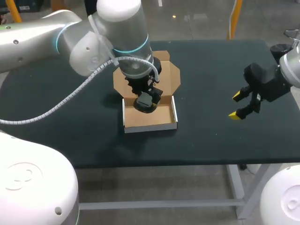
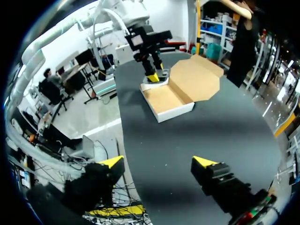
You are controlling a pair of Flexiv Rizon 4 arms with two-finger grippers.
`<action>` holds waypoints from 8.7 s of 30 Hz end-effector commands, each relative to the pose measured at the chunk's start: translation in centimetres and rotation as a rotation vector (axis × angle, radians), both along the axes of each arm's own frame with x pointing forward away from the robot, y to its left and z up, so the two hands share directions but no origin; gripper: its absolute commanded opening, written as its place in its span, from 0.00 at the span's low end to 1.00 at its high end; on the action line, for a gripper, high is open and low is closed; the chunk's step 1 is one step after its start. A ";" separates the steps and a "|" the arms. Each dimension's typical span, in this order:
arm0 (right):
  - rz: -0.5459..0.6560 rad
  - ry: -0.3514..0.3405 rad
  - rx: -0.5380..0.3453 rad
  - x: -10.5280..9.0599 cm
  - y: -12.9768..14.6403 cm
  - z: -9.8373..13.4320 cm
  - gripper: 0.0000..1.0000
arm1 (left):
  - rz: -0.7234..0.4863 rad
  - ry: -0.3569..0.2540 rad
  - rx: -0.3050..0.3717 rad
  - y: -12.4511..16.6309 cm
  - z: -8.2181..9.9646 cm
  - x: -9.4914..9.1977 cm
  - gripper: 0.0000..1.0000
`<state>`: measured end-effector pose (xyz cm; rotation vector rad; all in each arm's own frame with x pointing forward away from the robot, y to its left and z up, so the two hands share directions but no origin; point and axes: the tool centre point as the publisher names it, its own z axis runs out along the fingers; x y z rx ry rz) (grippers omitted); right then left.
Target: Assemble the packaging by folding the flat box into shape, placing the metal phone stand inside, and closing the box properly
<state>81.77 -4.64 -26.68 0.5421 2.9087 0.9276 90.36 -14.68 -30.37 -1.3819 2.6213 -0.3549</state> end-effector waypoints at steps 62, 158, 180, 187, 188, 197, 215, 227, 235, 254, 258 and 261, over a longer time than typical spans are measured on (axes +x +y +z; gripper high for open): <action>0.002 0.001 0.002 0.0 -0.1 0.1 1.00 | -0.034 0.031 0.011 -0.4 -7.6 3.5 0.00; 0.002 0.001 0.002 0.0 -0.1 0.1 1.00 | 0.542 0.213 0.008 -1.1 -7.4 -1.1 1.00; 0.002 0.001 0.002 0.0 -0.1 0.1 1.00 | 0.548 0.278 0.051 -2.3 -8.9 -4.2 1.00; 0.002 0.001 0.002 0.0 -0.1 0.1 1.00 | 0.545 0.283 0.060 -2.4 -9.2 -5.5 1.00; 0.002 0.001 0.002 0.0 -0.1 0.1 1.00 | 0.546 0.284 0.060 -2.4 -9.3 -5.7 1.00; 0.002 0.001 0.002 0.0 -0.1 0.1 1.00 | 0.583 0.288 0.062 -2.0 -9.1 -7.3 1.00; 0.002 0.001 0.002 0.0 -0.1 0.1 1.00 | 0.617 0.302 0.063 -2.0 -9.0 -10.8 1.00; 0.002 0.001 0.002 0.0 -0.1 0.1 1.00 | 0.630 0.289 0.081 -2.2 -8.9 -12.1 1.00; 0.002 0.001 0.002 0.0 -0.1 0.1 1.00 | 0.609 0.239 0.053 -2.0 -7.2 -11.7 1.00; 0.002 0.001 0.002 0.0 -0.1 0.1 1.00 | 0.265 0.114 -0.106 0.6 0.1 -11.8 1.00; 0.002 0.001 0.002 0.0 -0.1 0.1 1.00 | 0.177 0.116 -0.122 1.4 1.0 -11.6 1.00; 0.002 0.001 0.002 0.0 -0.1 0.1 1.00 | 0.125 0.099 -0.141 2.1 1.5 -11.3 1.00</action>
